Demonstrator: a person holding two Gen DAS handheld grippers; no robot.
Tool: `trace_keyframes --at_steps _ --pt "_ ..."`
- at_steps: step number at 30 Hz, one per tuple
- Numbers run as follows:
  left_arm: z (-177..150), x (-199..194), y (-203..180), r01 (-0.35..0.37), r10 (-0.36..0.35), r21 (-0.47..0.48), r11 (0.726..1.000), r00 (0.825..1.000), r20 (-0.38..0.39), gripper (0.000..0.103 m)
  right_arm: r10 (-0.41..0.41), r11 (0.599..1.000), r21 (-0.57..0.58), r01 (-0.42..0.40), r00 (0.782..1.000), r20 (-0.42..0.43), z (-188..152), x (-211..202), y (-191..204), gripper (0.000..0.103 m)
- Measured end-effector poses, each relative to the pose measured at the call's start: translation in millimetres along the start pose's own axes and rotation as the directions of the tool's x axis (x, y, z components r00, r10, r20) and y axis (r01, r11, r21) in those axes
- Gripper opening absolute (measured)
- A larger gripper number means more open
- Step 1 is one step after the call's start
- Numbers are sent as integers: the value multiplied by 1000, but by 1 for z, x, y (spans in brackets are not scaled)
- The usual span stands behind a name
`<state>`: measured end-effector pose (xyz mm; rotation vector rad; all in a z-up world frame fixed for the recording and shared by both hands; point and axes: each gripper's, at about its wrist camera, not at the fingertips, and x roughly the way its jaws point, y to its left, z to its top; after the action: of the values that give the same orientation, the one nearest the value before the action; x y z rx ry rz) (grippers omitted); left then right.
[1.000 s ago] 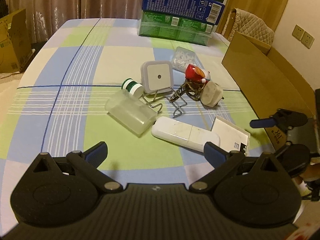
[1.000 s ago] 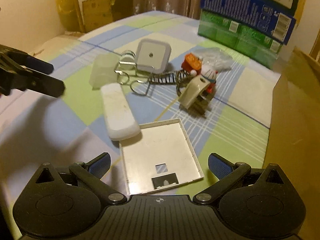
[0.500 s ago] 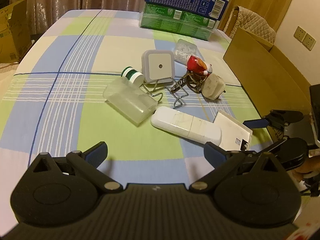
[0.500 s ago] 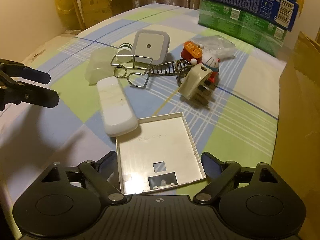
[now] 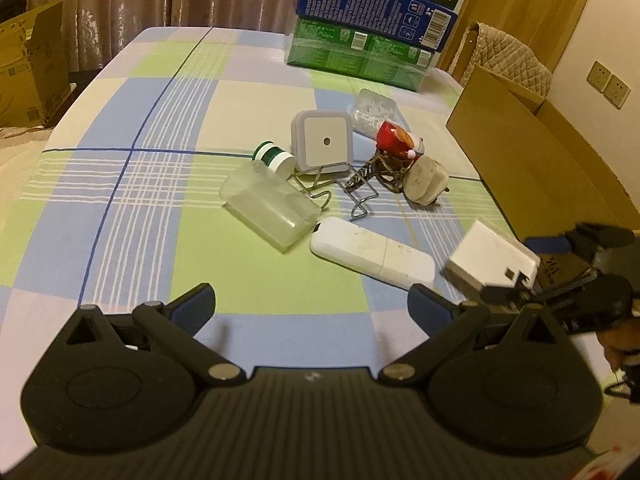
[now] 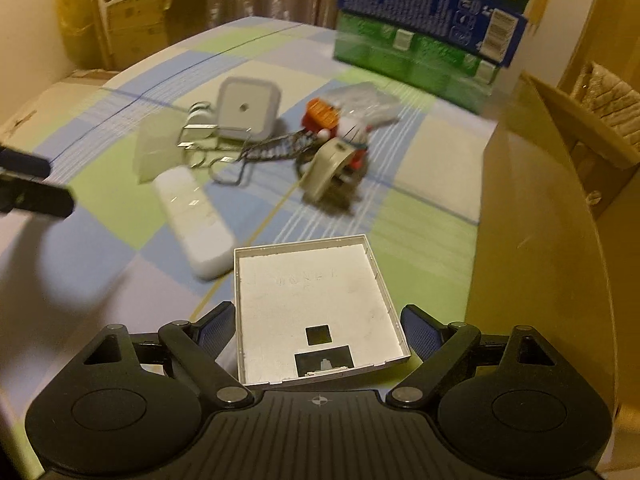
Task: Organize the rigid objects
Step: 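Reach the right tool to the white square lid and close on it, then close the left tool on the white oblong stick while the right tool holds the lid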
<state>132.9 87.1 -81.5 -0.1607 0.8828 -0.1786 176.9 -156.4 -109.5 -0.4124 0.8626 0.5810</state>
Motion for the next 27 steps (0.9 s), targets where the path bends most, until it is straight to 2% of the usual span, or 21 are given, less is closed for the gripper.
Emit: trace_keyframes --at_steps 5,7,10,15,18,20,24,27 --pt "0 1 2 4 -4 -14 1000 1000 -1 100 -36 999 -36 36 999 -14 12 22 6 86" --pt "-1 1 4 0 0 -22 1000 1000 -3 100 17 998 -53 -19 1000 -25 13 25 11 86" --pt "-2 2 8 -3 2 -37 999 1000 -10 100 183 980 -72 -185 982 -40 10 15 24 86" --pt "0 14 5 8 -9 -43 999 1000 -29 100 147 989 -31 -148 989 -16 9 7 15 86" --pt "6 28 -9 27 -25 37 999 999 -30 97 136 991 -15 -136 990 -30 8 7 10 86" --pt "10 38 -22 40 -37 132 990 999 -26 93 126 992 -15 -127 991 -38 5 5 10 86" --pt "17 57 -37 69 -60 304 950 997 -41 89 133 991 -4 -134 990 -40 -6 2 9 86" --pt "20 69 -41 97 -73 393 914 994 -77 88 133 991 7 -133 990 -37 -11 3 9 86"
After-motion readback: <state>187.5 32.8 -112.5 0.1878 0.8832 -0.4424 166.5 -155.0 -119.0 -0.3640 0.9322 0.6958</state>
